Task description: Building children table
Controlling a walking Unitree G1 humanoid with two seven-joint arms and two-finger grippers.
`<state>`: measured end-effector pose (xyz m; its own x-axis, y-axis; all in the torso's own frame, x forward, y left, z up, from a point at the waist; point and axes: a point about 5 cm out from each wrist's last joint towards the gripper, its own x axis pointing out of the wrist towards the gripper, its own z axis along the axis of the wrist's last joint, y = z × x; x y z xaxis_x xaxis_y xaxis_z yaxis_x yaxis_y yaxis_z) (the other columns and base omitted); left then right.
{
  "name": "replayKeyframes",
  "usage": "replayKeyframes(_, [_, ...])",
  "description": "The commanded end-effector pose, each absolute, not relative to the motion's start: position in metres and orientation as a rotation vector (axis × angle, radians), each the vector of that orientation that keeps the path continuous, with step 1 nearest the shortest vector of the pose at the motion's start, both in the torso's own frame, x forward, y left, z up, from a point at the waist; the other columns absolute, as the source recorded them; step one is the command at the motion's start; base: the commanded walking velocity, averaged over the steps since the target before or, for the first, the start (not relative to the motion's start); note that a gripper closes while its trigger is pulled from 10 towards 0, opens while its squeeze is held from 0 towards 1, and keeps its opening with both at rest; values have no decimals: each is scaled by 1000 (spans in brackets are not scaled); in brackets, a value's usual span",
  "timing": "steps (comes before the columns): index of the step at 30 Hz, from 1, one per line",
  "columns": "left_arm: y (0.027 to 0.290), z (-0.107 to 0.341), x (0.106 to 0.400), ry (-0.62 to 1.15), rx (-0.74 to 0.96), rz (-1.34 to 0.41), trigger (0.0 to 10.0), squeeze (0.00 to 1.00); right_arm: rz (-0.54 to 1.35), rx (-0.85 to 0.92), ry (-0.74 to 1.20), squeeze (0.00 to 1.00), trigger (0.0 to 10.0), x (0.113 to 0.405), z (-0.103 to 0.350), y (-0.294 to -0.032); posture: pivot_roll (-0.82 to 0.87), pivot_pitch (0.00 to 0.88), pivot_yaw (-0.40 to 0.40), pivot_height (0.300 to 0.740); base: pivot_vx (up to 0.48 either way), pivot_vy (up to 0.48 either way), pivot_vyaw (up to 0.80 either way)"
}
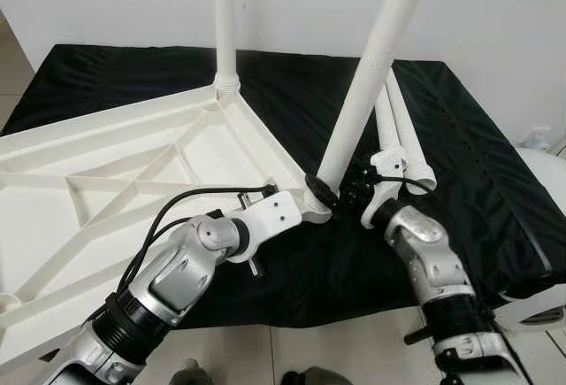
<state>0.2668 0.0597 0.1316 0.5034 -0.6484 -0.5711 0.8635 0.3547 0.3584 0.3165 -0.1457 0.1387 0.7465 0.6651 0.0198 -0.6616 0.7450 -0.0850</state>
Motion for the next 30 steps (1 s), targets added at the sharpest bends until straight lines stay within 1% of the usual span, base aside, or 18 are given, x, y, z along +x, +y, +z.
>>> replayKeyframes(1, [50, 137, 262, 306, 715, -1041, 10000, 0, 803, -76, -44, 0, 10000, 317, 138, -152, 31, 0, -74, 740, 0, 0, 0])
replayKeyframes(7, [50, 137, 262, 304, 714, -1043, 10000, 0, 860, -108, -36, 0, 10000, 328, 142, -160, 38, 0, -72, 740, 0, 0, 0])
replayKeyframes(10, [50, 137, 262, 304, 715, -1043, 10000, 0, 882, -148, -31, 0, 10000, 331, 142, -161, 41, 0, -72, 740, 0, 0, 0])
replayKeyframes(14, [49, 138, 262, 302, 717, -1041, 10000, 0, 904, -151, -22, 0, 10000, 335, 142, -161, 45, 0, -73, 740, 0, 0, 0])
replayKeyframes(15, [49, 139, 262, 301, 717, -1041, 10000, 0, 913, -152, -20, 0, 7333, 336, 141, -161, 46, 0, -73, 740, 0, 0, 0])
replayKeyframes(16, [49, 139, 262, 300, 716, -1041, 10000, 0, 921, -157, -17, 0, 4980, 336, 140, -160, 47, 0, -73, 740, 0, 0, 0])
replayKeyframes(17, [49, 139, 262, 300, 716, -1041, 10000, 0, 921, -157, -17, 0, 4980, 336, 140, -160, 47, 0, -73, 740, 0, 0, 0])
replayKeyframes(18, [49, 139, 262, 299, 716, -1041, 10000, 0, 927, -160, -15, 0, 2314, 336, 139, -160, 46, 0, -74, 740, 0, 0, 0])
replayKeyframes(19, [48, 139, 262, 298, 717, -1043, 10000, 0, 945, -158, -9, 0, 0, 335, 137, -159, 46, 0, -74, 740, 0, 0, 0])
replayKeyframes(28, [48, 139, 262, 297, 718, -1044, 10000, 0, 981, -147, 6, 0, 0, 333, 132, -160, 42, 0, -71, 740, 0, 0, 0])
replayKeyframes(29, [48, 138, 262, 296, 719, -1046, 10000, 0, 969, -138, 6, 0, 10000, 333, 132, -160, 39, 0, -70, 740, 0, 0, 0])
replayKeyframes(30, [48, 139, 262, 296, 720, -1046, 10000, 0, 964, -132, 5, 0, 10000, 334, 132, -160, 39, 0, -71, 740, 0, 0, 0])
